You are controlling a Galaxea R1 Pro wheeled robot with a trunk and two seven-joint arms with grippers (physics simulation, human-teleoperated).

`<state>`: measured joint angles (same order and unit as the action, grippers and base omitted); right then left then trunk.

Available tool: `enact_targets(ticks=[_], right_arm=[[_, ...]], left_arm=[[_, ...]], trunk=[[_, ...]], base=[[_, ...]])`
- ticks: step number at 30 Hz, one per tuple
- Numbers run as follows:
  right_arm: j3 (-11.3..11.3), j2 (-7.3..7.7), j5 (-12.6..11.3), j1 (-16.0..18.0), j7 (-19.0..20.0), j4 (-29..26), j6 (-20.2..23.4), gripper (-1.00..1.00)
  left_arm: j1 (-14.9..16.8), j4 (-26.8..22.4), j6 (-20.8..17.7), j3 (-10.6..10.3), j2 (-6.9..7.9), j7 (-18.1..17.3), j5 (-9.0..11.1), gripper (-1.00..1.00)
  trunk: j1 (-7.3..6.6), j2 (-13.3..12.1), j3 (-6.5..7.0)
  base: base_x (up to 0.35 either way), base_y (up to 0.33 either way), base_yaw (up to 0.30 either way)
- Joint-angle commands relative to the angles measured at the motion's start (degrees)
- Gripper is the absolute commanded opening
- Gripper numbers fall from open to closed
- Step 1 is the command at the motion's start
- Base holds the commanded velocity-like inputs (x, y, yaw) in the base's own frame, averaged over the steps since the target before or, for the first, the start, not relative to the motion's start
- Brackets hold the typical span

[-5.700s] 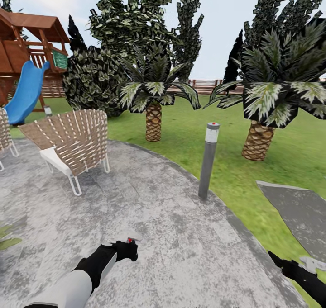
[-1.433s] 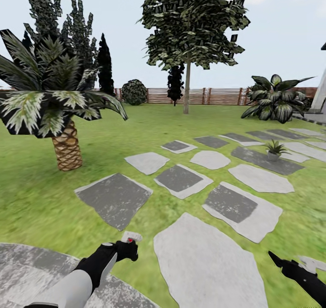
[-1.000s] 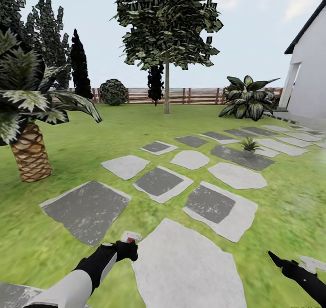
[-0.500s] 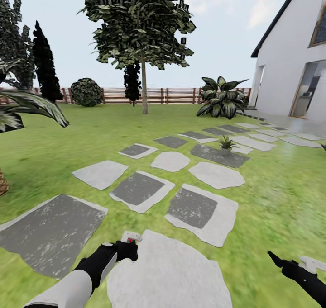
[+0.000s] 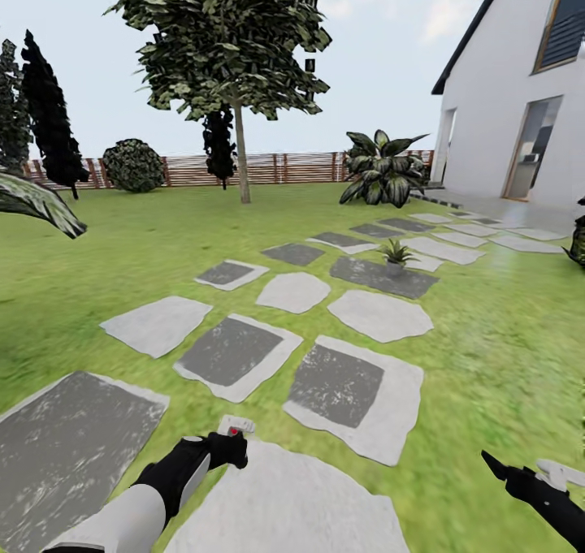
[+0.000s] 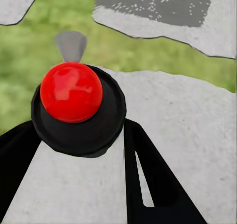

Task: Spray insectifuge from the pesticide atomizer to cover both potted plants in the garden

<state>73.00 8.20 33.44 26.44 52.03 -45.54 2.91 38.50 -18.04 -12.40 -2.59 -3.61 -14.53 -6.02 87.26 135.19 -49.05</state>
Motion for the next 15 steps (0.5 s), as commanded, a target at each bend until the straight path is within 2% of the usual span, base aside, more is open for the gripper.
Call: enact_targets(ticks=[1, 15], right_arm=[[0.24, -0.02, 0.23, 0.11, 0.4, -0.07, 0.32, 1.0], [0.21, -0.14, 0.28, 0.11, 0.35, -0.07, 0.32, 1.0]], left_arm=[[0.0, -0.15, -0.26, 0.04, 0.01, -0.23, -0.58, -1.0], [0.0, -0.15, -0.26, 0.08, 0.01, -0.23, -0.57, -1.0]], trunk=[[0.02, 0.03, -0.06], [0.02, 0.03, -0.06]], base=[[0.334, 0.0, -0.247], [0.334, 0.0, -0.274]])
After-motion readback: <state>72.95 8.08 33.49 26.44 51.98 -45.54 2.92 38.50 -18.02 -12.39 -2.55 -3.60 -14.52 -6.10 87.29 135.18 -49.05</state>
